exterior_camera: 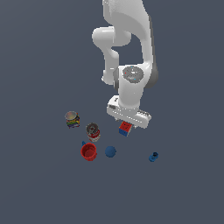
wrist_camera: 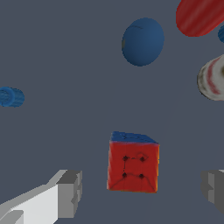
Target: Pick up a designated object from a clutter of objects.
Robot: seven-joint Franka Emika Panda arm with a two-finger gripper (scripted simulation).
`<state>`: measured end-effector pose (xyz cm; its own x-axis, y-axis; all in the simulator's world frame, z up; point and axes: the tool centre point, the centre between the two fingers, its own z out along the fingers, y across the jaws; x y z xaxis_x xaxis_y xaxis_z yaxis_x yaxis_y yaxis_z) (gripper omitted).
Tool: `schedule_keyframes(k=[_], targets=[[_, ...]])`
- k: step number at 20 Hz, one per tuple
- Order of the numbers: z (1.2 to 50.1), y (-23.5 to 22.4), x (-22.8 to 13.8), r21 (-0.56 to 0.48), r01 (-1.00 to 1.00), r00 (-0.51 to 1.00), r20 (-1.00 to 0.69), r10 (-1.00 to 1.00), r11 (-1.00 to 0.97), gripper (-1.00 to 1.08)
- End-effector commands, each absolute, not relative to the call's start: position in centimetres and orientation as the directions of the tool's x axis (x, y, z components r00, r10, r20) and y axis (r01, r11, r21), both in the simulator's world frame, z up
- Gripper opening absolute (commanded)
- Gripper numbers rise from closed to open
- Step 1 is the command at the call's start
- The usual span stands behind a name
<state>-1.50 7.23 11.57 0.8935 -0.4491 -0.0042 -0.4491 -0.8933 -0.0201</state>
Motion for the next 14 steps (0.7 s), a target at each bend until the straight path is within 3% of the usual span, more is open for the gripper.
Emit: schedule_keyframes(k=[1,14], targets=[[10.2,7.4,-2.1,-0.013,-0.478,0.878,-0.003,-0.478,-0.878,1.0],[8.2,7.7,-3.0,0.0,-0.515,0.857,-0.001,-0.515,-0.857,1.0]])
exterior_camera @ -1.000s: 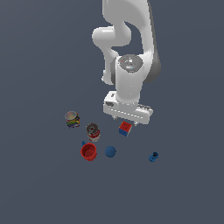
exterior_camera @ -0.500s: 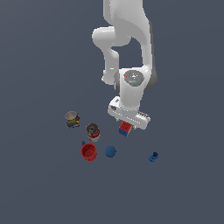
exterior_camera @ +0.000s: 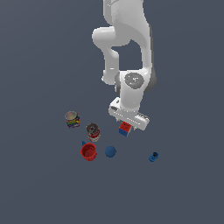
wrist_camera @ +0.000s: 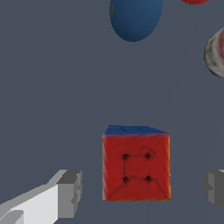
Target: Pick up a designated object from a clutter of objects.
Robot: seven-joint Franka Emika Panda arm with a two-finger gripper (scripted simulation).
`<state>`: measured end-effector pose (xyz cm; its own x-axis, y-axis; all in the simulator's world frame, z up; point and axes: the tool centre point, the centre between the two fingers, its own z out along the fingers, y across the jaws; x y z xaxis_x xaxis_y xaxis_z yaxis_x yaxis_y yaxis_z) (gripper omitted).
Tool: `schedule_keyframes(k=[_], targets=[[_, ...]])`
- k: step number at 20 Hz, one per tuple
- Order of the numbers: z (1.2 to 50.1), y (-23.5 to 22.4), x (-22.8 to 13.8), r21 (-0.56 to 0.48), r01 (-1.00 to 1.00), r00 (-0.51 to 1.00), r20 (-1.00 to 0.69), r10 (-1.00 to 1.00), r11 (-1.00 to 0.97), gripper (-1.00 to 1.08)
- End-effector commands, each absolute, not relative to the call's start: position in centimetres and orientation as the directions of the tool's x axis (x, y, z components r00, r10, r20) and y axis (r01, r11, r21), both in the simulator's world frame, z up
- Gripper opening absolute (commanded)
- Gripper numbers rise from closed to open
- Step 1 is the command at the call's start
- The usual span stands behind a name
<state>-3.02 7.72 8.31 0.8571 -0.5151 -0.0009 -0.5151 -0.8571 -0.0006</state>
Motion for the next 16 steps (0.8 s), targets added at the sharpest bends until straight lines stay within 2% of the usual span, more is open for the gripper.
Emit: schedule_keyframes(k=[1,16], targets=[[8.0,7.7,-3.1,0.0,-0.516,0.857,-0.001,-0.516,-0.857,1.0],[3.3,7.7,-3.1,0.0,-0.519,0.855,0.0,-0.519,-0.855,1.0]])
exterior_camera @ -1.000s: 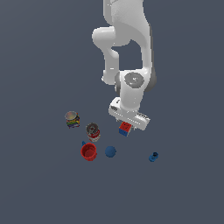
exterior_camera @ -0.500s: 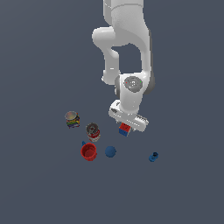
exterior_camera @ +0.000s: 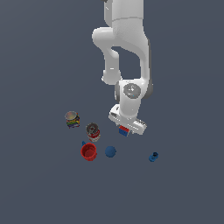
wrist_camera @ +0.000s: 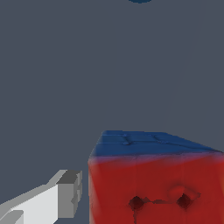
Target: Pick up a designated object from a clutter of objects.
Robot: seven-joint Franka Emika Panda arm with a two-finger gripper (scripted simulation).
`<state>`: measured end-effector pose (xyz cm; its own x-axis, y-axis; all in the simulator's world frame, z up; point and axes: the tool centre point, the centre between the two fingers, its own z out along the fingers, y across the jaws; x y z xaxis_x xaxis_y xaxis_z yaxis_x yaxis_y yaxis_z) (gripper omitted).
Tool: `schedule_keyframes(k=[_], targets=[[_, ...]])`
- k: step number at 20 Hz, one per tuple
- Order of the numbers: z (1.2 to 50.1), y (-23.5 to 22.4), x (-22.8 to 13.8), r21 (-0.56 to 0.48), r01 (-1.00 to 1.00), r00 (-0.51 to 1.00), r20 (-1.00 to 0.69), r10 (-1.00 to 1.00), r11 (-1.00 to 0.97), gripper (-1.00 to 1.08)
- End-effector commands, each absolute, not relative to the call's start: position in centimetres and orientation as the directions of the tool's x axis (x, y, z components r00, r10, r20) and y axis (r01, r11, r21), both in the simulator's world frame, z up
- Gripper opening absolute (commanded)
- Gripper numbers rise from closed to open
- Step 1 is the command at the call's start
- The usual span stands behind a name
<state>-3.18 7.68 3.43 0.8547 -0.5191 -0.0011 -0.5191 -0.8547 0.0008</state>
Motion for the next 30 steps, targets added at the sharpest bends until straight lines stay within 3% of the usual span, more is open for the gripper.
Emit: schedule_keyframes(k=[1,17,30], targets=[[3.3,7.7,-3.1,0.0,-0.519,0.855,0.0,-0.519,-0.855,-1.0],[4.4,7.2,-2.9,-0.001,-0.519,0.855,0.0,-0.519,-0.855,-1.0],[13.0,2.0,-1.0,-0.001,-0.52,0.854,-0.001,-0.52,-0.854,-1.0]])
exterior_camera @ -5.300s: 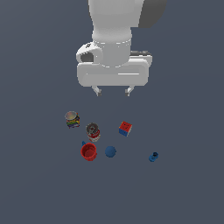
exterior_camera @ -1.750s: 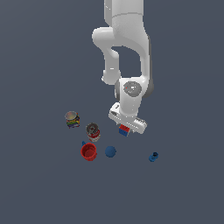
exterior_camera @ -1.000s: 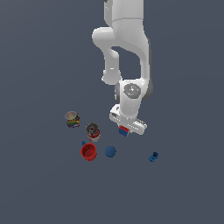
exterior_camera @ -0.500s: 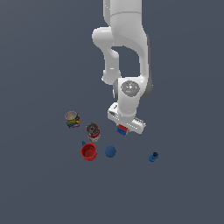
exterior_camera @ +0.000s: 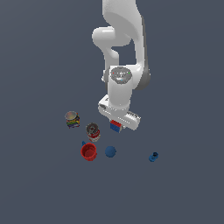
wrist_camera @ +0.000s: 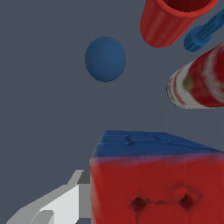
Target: Pick up a designated object from a clutter of objects.
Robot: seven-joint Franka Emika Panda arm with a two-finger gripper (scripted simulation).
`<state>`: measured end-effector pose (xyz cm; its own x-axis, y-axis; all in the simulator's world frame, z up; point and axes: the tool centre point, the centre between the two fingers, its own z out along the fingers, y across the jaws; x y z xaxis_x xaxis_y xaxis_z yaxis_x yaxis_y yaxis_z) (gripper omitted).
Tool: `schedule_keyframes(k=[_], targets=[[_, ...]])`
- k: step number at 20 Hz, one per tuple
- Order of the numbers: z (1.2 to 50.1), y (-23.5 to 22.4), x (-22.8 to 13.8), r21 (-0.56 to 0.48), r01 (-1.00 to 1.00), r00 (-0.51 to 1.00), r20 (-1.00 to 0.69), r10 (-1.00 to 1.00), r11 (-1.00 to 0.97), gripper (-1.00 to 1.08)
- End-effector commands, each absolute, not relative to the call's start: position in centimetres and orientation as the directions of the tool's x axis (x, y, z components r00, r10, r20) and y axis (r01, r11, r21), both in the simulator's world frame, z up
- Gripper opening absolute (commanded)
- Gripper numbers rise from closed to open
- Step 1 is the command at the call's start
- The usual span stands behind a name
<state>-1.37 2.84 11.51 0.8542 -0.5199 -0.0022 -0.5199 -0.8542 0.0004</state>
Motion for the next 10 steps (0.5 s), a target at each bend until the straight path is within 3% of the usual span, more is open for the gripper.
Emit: schedule_keyframes(k=[1,10], targets=[[14.0,1.4,-0.8,0.0,-0.521,0.854,0.0,-0.521,-0.854,-1.0],[22.9,-3.8,1.3,0.001,-0.521,0.853,0.0,-0.521,-0.853,-1.0]])
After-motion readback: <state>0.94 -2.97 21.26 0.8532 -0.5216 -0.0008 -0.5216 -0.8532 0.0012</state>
